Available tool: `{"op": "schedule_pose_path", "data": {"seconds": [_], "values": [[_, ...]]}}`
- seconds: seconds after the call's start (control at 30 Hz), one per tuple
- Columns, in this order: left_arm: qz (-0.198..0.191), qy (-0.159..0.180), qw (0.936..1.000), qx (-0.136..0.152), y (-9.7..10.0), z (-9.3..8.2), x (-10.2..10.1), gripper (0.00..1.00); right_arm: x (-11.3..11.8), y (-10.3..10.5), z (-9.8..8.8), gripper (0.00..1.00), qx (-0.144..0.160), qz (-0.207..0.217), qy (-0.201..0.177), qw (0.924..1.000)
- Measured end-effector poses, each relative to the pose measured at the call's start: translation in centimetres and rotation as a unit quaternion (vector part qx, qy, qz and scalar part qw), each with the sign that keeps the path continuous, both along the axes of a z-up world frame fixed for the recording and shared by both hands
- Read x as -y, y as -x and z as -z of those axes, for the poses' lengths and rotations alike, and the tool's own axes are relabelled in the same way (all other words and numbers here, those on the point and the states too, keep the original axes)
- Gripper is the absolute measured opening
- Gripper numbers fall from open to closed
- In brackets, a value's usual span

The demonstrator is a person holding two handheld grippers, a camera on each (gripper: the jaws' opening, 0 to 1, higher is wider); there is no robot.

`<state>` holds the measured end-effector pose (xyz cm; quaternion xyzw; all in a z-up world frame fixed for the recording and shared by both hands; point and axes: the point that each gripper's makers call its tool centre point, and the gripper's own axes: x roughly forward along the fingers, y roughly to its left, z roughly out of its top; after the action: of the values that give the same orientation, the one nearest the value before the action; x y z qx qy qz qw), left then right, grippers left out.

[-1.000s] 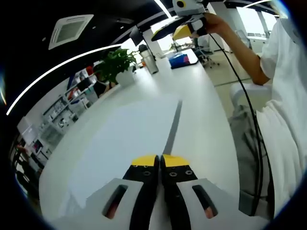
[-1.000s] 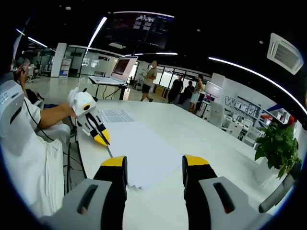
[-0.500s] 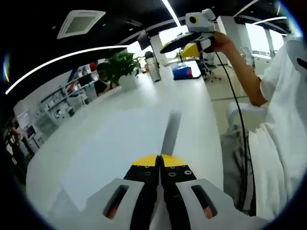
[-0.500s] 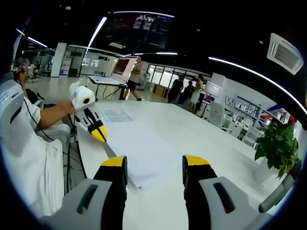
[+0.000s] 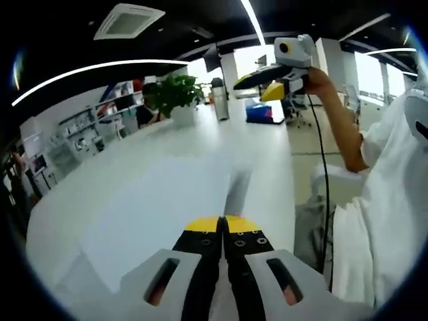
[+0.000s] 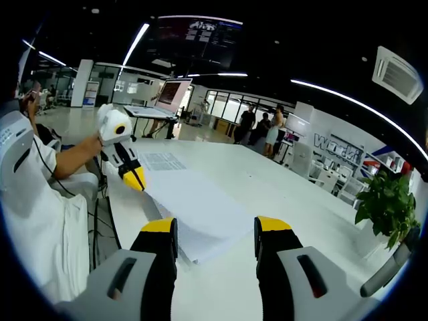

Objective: Grasp the top corner of one sheet in the document stack and pull a single sheet out from the document stack, separating that one sheet from the rest and lifting it clear until the single sheet is fully removed from the stack

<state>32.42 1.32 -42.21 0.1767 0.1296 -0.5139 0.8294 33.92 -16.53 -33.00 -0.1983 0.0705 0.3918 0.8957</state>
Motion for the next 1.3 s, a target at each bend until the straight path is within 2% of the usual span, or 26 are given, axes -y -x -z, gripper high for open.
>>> {"op": "schedule_pose_path", "data": {"seconds": [0.13,0.27,0.4,0.43,0.57,0.8,0.93,1.0,1.13,1.17,1.2,1.3], "values": [[0.006,-0.008,0.9999,0.002,0.4,0.2,0.2,0.03,0.0,-0.1,0.0,0.46,-0.001,0.001,-0.001,1.0],[0.024,-0.055,0.9979,0.026,0.6,1.7,0.5,0.03,0.0,0.0,0.0,0.46,-0.001,0.0,0.0,1.0],[0.042,-0.112,0.9906,0.067,0.7,3.1,0.5,0.04,0.1,0.0,0.0,0.46,0.0,0.001,-0.001,1.0],[0.042,-0.11,0.9909,0.065,0.7,3.3,0.6,0.05,0.1,0.0,-0.1,0.46,0.0,0.001,-0.001,1.0],[0.044,-0.114,0.9892,0.081,0.4,3.4,0.8,0.24,0.1,0.0,0.0,0.46,0.0,0.0,-0.001,1.0],[0.046,-0.137,0.9821,0.121,-1.0,4.6,0.6,0.32,0.2,-0.1,0.0,0.46,0.0,0.001,-0.002,1.0],[0.048,-0.143,0.9786,0.14,-1.2,4.5,0.6,0.26,0.2,-0.1,-0.1,0.46,0.0,0.001,-0.003,1.0],[0.048,-0.14,0.979,0.141,-1.1,4.2,0.7,0.18,0.2,-0.2,0.0,0.46,-0.001,0.002,-0.002,1.0],[0.044,-0.121,0.9849,0.116,-0.5,3.7,0.8,0.04,0.2,-0.2,-0.1,0.46,0.0,0.001,-0.002,1.0],[0.039,-0.118,0.9872,0.099,-0.4,3.8,0.7,0.03,0.2,-0.2,-0.1,0.46,0.0,0.001,-0.003,1.0],[0.037,-0.111,0.9886,0.095,-0.4,3.5,0.8,0.03,0.2,-0.2,-0.2,0.46,0.0,0.002,-0.003,1.0],[0.035,-0.099,0.9896,0.099,-0.4,3.0,0.8,0.03,0.3,-0.2,-0.2,0.46,0.0,0.003,-0.003,1.0]]}}
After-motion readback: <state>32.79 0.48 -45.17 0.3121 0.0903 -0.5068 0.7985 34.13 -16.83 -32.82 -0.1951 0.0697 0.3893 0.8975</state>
